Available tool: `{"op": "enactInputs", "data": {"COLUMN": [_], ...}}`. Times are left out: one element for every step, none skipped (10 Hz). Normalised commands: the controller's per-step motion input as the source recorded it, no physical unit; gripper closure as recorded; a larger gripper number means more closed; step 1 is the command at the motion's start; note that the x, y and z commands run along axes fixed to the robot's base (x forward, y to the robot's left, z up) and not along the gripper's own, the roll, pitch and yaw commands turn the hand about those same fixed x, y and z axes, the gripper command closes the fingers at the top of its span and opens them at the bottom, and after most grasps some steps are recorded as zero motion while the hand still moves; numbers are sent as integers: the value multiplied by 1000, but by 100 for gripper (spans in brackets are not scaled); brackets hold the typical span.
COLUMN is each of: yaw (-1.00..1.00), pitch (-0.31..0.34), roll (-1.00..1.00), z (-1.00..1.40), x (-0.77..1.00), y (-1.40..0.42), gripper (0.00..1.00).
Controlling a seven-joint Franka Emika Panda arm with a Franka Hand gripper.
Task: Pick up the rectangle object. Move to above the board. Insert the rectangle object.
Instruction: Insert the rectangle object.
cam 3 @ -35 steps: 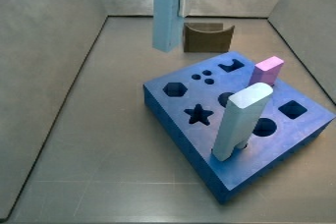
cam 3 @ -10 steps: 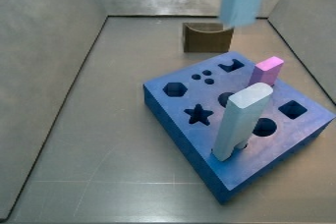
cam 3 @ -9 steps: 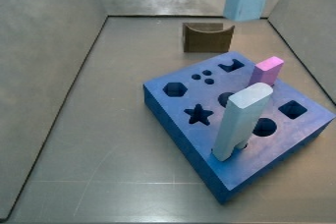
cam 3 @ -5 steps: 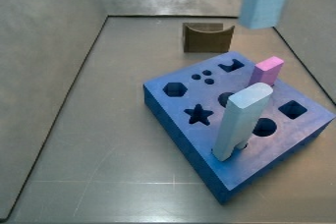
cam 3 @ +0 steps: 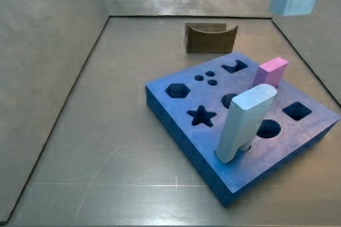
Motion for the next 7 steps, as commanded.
{"op": "enactInputs", "data": {"yaw": [186, 757, 806, 734, 729, 734, 734], "pitch": [-63, -500, -623, -823, -851, -886, -889], "roll": [-357, -86, 0, 229, 249, 197, 189], "z": [-17, -251, -403, -383, -331, -283, -280], "x": [169, -117, -11, -114, -91, -77, -74], "y": [0, -226, -283, -363, -377, -360, -360], "gripper": [100, 100, 100, 100, 100, 100, 100]}}
